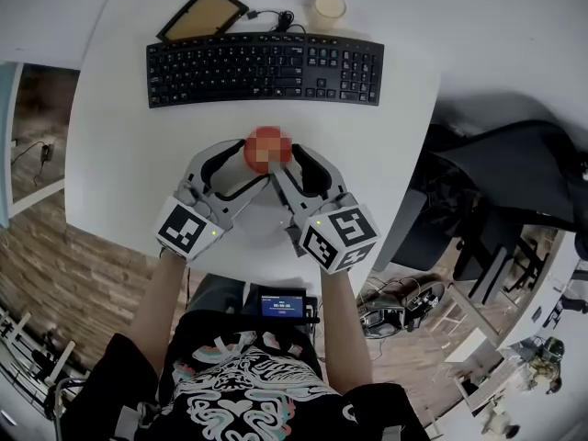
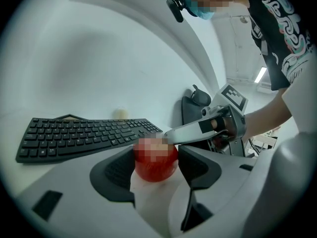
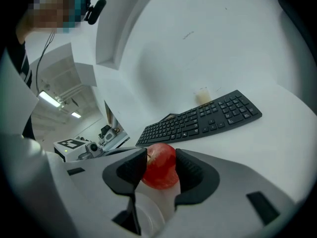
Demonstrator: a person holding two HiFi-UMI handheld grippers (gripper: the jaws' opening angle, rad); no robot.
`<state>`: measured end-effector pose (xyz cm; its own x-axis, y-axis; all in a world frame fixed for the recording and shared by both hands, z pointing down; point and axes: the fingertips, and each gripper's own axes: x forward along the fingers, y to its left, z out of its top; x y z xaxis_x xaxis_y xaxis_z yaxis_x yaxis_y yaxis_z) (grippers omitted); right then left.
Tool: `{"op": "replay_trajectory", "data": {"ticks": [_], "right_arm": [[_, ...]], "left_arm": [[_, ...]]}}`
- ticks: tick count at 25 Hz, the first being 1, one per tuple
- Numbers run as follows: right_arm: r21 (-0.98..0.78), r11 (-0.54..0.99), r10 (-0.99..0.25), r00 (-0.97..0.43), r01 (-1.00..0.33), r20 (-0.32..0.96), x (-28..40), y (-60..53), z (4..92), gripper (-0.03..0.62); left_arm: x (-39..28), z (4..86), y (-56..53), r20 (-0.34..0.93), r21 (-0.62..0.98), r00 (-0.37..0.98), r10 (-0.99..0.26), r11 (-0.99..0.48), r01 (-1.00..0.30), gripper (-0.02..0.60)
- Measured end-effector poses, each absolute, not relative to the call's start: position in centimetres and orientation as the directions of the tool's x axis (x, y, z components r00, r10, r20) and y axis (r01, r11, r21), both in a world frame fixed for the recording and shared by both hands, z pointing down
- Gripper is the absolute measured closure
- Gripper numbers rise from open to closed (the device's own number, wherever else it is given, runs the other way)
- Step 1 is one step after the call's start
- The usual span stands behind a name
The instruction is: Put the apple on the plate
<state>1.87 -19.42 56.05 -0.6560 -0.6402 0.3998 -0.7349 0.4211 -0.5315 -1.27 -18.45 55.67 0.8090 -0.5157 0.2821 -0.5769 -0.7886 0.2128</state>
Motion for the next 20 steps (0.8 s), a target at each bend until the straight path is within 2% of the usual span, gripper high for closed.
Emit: {"op": "replay_trajectory", "data": {"ticks": [7, 11, 14, 20], "right_arm": [[-0.551, 0.386, -0.647, -0.643, -0.74, 0.41, 1.9, -19.5, 56.4, 0.41], [-0.627, 0.316, -0.641, -0.647, -0.712, 0.413, 2.2, -19.4, 57.1, 0.363], [-0.684, 0.283, -0.628, -0.669, -0.673, 0.398, 2.2, -19.4, 57.3, 0.362], [-0.675, 0.312, -0.612, -0.685, -0.669, 0.396, 1.9, -19.2, 57.1, 0.365]], "left_arm": [[-1.6, 56.7, -18.1, 0.319, 0.244, 0.811, -0.49, -0.785, -0.57, 0.318], [-1.4, 56.8, -18.3, 0.323, 0.254, 0.798, -0.508, -0.766, -0.59, 0.293], [-1.4, 57.2, -18.2, 0.343, 0.29, 0.792, -0.505, -0.745, -0.601, 0.282], [-1.4, 57.1, -18.1, 0.359, 0.293, 0.793, -0.493, -0.747, -0.597, 0.282]]}}
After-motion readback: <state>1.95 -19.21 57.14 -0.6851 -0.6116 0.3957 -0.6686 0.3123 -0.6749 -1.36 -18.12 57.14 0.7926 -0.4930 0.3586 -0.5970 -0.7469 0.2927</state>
